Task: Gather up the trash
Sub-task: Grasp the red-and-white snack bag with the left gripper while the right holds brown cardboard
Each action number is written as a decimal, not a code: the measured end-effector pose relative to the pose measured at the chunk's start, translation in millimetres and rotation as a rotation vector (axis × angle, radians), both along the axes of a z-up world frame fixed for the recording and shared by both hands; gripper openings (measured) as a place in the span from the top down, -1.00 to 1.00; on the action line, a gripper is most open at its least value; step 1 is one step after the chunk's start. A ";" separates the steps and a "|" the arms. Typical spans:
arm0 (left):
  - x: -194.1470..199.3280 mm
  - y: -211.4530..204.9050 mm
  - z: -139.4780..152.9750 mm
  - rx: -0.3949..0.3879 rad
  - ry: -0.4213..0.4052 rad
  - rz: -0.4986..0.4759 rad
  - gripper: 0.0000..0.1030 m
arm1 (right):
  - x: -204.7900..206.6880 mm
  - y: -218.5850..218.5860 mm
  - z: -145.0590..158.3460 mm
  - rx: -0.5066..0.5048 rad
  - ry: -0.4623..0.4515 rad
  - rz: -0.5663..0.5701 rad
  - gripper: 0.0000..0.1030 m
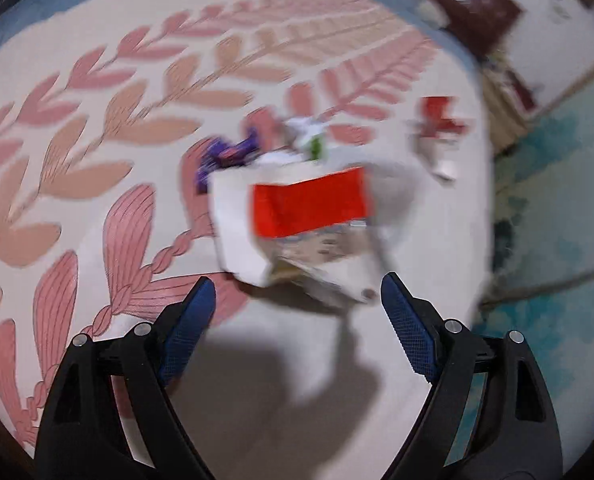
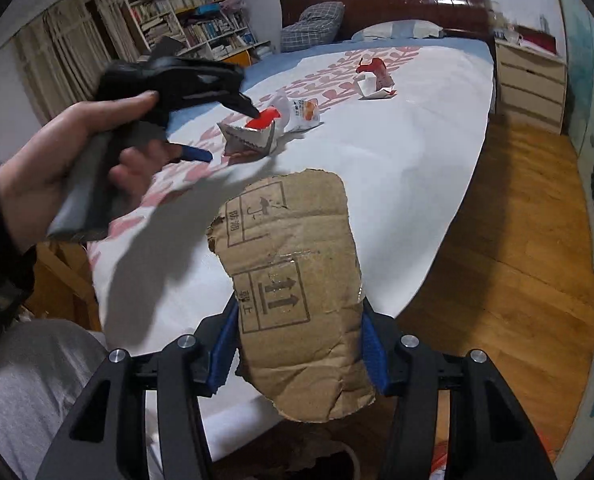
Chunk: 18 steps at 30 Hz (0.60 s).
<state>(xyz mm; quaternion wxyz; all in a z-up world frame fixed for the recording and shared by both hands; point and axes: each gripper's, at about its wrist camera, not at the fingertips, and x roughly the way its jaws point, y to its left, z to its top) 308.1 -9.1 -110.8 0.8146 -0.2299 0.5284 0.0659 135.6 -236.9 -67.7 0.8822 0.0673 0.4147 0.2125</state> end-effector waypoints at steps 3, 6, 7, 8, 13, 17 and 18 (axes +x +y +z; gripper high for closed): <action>2.6 -0.2 -9.7 0.072 -0.001 0.021 -0.63 | 0.8 3.4 0.3 0.001 0.002 0.026 -0.06; 1.7 -2.6 -11.6 0.106 -0.017 0.008 -0.52 | 2.5 6.1 -5.1 0.001 0.016 0.042 -0.07; 0.8 -2.7 -11.8 0.118 -0.017 0.001 -0.17 | 3.2 5.7 -7.9 0.008 0.025 0.039 -0.07; 0.3 -2.0 -11.9 0.127 -0.013 -0.006 0.08 | 3.4 6.0 -9.2 0.008 0.031 0.036 -0.07; -8.6 13.1 -5.1 0.063 -0.034 -0.025 0.95 | -1.5 4.2 -8.5 0.018 0.035 0.033 -0.07; -26.2 17.4 4.3 0.028 -0.046 -0.035 1.00 | -2.9 -1.1 -0.2 0.021 0.024 0.019 -0.07; -31.0 17.4 7.0 0.025 -0.049 -0.043 1.00 | -3.9 -2.9 2.3 0.022 0.020 0.010 -0.07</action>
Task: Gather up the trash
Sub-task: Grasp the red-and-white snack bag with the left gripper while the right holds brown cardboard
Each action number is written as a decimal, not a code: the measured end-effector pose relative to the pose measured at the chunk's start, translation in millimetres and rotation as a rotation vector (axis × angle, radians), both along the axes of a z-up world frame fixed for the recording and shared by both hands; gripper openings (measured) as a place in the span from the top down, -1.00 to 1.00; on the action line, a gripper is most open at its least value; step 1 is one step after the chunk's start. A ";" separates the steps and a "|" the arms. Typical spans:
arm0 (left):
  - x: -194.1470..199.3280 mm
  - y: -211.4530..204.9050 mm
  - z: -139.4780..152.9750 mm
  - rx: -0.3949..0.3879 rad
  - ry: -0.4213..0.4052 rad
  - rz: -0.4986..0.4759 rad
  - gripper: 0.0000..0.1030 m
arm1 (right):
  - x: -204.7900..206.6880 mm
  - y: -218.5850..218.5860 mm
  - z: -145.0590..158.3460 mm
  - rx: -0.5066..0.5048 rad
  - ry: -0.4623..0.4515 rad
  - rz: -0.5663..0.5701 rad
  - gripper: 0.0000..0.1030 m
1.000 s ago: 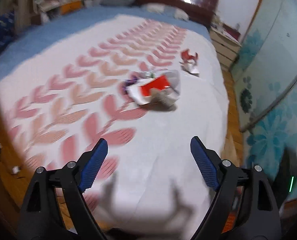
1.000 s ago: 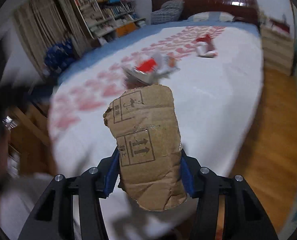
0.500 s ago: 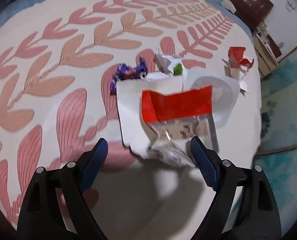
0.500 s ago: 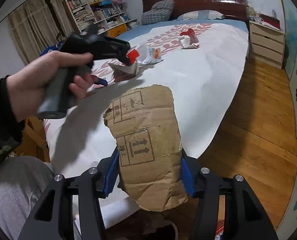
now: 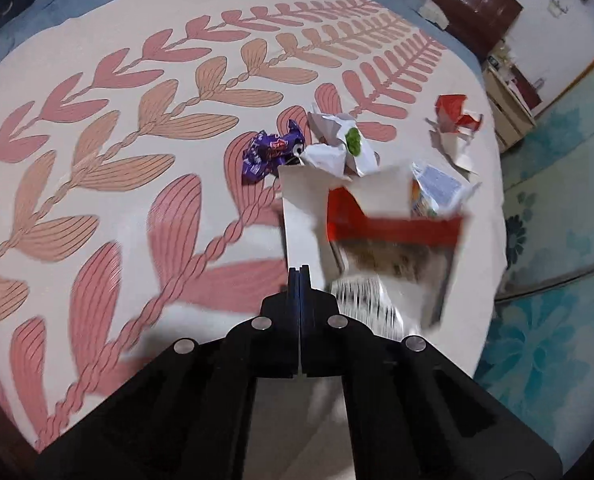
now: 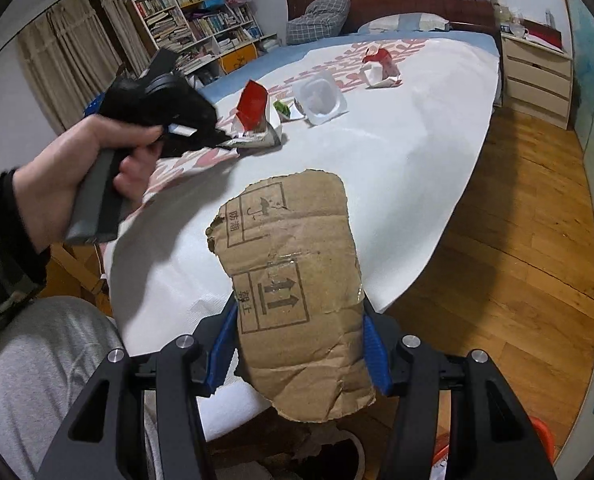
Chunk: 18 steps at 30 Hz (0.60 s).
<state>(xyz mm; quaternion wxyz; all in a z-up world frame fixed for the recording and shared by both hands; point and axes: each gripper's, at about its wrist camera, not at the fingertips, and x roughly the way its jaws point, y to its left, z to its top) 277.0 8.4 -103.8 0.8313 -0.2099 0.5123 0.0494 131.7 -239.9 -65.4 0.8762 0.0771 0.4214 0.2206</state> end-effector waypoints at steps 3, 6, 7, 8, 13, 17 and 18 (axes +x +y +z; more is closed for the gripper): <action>-9.6 2.1 2.5 -0.035 -0.002 0.004 1.00 | -2.7 -3.6 4.3 0.012 -0.007 -0.013 -0.07; -13.0 4.8 -3.8 -0.120 0.012 0.033 1.00 | -11.4 -2.7 8.1 0.011 -0.018 -0.015 -0.08; -12.2 5.1 -5.8 -0.135 0.013 0.047 0.99 | -15.5 -2.7 8.7 0.007 -0.021 -0.013 -0.08; -12.0 5.8 -7.3 -0.150 0.014 0.063 0.95 | -18.5 -2.8 8.3 0.006 -0.019 -0.012 -0.08; -16.2 13.8 -3.2 -0.258 -0.049 0.171 -0.46 | -22.3 -6.1 -2.5 0.009 0.014 -0.026 -0.08; 2.1 3.8 -3.5 -0.289 -0.044 0.168 -0.51 | -17.7 -7.8 -12.5 0.013 0.043 -0.036 -0.08; 6.8 1.7 -7.5 -0.300 -0.027 0.169 -0.51 | -16.2 -7.5 -14.7 0.013 0.048 -0.036 -0.08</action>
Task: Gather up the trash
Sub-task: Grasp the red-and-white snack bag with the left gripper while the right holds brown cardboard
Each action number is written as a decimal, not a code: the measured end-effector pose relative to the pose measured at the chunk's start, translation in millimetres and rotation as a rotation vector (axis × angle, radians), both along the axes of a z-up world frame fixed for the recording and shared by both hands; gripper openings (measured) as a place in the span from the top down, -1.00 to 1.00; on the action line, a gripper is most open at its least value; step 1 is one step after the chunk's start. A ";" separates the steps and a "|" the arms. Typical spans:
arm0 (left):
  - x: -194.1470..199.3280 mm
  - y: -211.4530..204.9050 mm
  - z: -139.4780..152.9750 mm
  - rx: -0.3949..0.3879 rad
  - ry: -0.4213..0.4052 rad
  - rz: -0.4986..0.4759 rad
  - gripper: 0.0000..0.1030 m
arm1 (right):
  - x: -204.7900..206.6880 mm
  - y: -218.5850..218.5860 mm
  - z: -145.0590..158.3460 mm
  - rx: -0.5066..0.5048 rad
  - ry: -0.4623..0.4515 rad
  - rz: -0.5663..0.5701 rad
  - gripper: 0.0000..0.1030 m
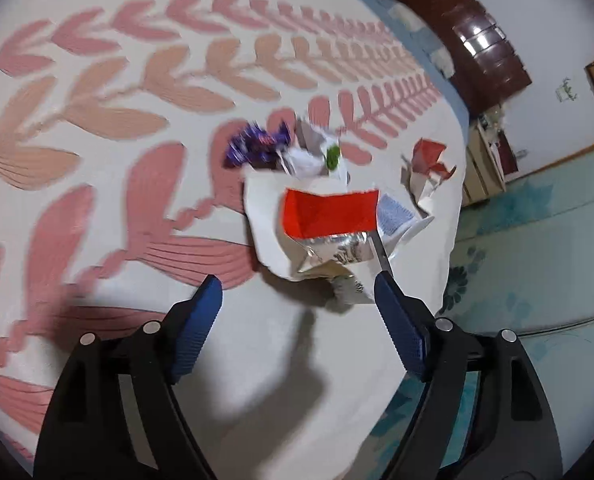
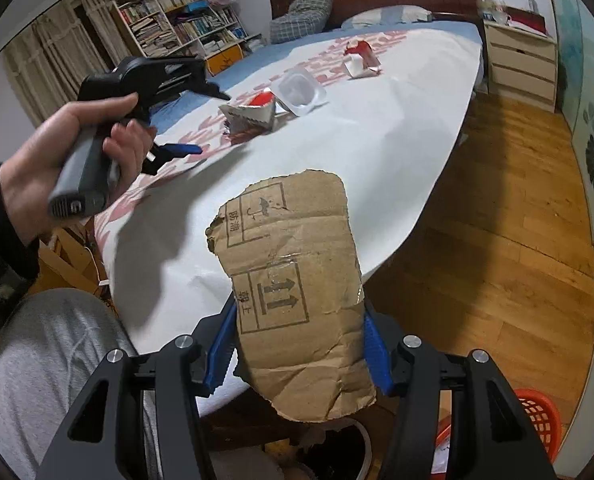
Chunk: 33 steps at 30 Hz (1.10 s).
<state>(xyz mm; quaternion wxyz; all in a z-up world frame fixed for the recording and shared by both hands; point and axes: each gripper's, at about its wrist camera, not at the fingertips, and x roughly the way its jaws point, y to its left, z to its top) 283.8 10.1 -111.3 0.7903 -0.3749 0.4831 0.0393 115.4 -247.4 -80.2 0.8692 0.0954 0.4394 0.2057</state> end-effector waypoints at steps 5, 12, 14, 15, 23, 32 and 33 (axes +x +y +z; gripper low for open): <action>27.2 -19.0 -15.7 0.027 0.012 -0.049 -0.18 | 2.7 2.8 -4.3 -0.012 0.010 0.008 -0.08; 28.1 -25.0 -23.4 0.047 0.019 -0.110 0.69 | 4.9 5.2 -3.1 -0.012 0.010 0.009 -0.08; 22.7 -22.5 -21.5 0.049 0.017 -0.107 0.71 | 4.5 6.5 -1.8 -0.014 0.008 0.010 -0.08; 18.4 -21.2 -18.1 0.050 0.009 -0.101 0.75 | 4.0 6.8 -0.7 -0.006 0.008 0.011 -0.08; -22.5 -15.9 20.8 0.068 -0.072 -0.119 0.92 | -9.6 -5.3 11.6 0.018 -0.018 -0.007 -0.08; -81.2 -29.1 87.6 0.108 -0.219 -0.170 0.92 | -33.2 -36.5 38.6 0.019 -0.076 -0.056 -0.08; -90.0 -34.3 99.7 0.108 -0.247 -0.181 0.92 | -35.2 -41.9 44.6 0.017 -0.089 -0.064 -0.08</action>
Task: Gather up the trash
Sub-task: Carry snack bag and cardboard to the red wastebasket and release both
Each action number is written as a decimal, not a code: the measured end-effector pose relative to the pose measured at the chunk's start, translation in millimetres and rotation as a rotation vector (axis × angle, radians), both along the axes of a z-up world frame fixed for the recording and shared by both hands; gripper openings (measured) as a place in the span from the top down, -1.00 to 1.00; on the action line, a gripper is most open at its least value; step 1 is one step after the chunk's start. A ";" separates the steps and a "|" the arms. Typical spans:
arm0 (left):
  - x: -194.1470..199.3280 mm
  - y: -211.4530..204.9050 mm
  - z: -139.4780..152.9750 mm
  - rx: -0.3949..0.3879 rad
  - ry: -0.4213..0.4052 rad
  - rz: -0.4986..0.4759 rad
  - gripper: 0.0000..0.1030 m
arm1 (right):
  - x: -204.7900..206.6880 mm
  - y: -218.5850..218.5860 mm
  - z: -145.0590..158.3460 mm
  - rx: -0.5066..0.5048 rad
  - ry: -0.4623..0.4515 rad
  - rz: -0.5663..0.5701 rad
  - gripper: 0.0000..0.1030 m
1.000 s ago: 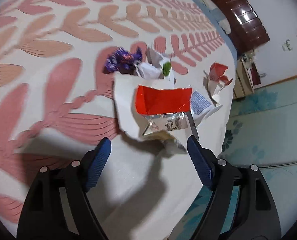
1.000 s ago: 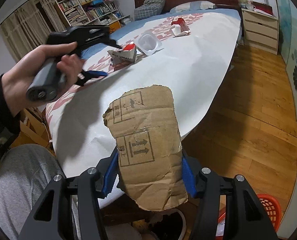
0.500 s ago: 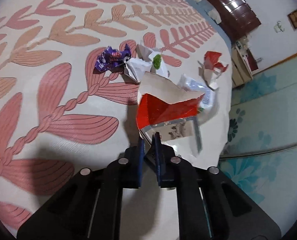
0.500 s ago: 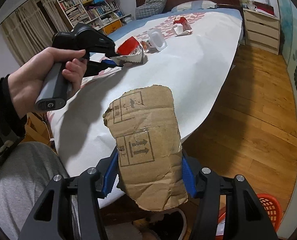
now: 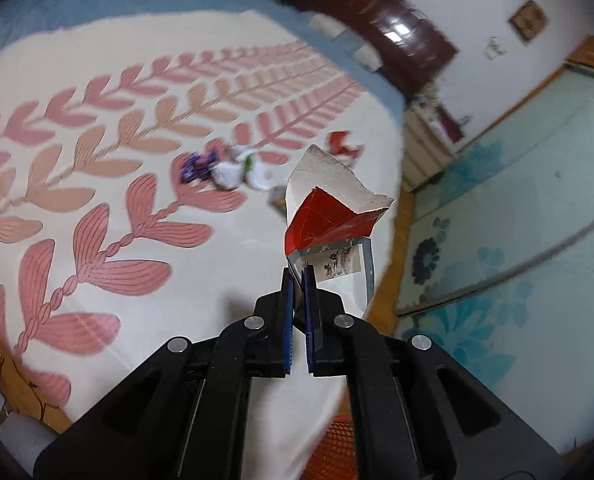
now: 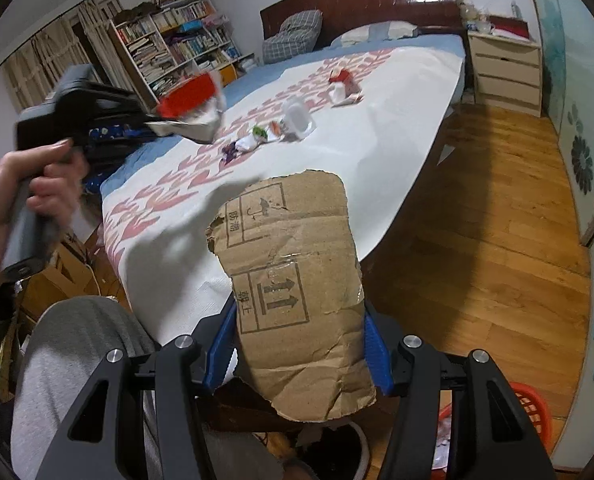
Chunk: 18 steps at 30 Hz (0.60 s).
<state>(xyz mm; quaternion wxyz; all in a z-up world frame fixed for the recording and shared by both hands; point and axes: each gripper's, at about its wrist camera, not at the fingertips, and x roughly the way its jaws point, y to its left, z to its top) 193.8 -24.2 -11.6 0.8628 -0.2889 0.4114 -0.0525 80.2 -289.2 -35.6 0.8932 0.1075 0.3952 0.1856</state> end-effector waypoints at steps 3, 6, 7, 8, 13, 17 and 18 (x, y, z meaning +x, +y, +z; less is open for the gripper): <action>-22.7 -23.1 37.1 0.003 -0.094 -0.044 0.92 | -11.9 -26.0 26.5 -0.026 -0.058 -0.040 -0.08; -42.9 -62.7 73.0 0.021 -0.196 -0.119 0.92 | -28.3 -63.3 55.0 -0.066 -0.122 -0.110 -0.09; -47.3 -80.3 82.1 0.025 -0.220 -0.155 0.92 | -35.1 -78.6 62.6 -0.078 -0.139 -0.143 -0.09; -49.4 -97.9 87.5 0.032 -0.229 -0.199 0.92 | -44.3 -96.7 69.0 -0.089 -0.151 -0.183 -0.09; -64.1 -209.8 65.3 0.086 -0.205 -0.452 0.91 | -87.8 -172.1 56.6 -0.144 -0.108 -0.363 -0.10; -71.3 -303.2 -29.9 0.205 0.003 -0.658 0.91 | -119.2 -215.9 -7.7 -0.139 0.056 -0.467 -0.10; -72.8 -316.2 -50.3 0.236 0.044 -0.685 0.91 | -125.9 -221.3 -29.2 -0.130 0.108 -0.479 -0.10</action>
